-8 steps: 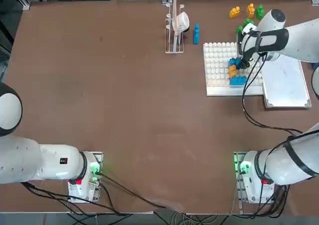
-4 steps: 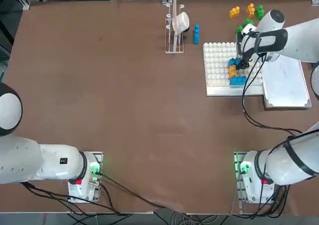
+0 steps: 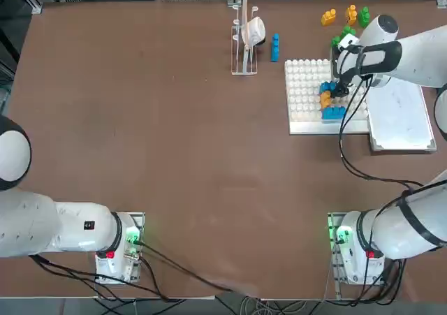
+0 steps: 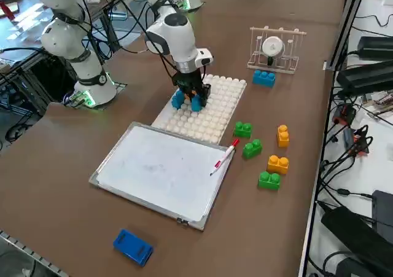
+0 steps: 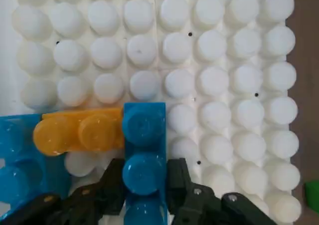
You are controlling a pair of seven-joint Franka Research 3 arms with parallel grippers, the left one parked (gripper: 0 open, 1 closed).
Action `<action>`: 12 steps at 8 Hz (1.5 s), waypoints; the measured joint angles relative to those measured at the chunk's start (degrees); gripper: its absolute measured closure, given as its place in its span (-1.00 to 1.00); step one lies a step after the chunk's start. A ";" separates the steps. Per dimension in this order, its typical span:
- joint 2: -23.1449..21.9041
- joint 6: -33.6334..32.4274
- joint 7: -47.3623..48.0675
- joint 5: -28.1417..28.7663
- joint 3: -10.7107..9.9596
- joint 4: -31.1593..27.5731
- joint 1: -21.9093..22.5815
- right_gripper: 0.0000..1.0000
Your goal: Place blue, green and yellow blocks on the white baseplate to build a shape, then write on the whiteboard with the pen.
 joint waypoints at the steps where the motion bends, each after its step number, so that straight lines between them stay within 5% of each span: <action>1: 0.00 0.00 0.00 0.08 0.01 0.00 -0.04 0.15; 4: 0.03 -0.02 0.01 0.34 0.17 0.00 -0.35 0.11; 8: 0.53 0.12 -0.01 0.32 -0.26 -0.61 -2.20 -0.74; 12: 0.64 0.25 -0.01 0.32 -0.29 -0.60 -2.48 -0.78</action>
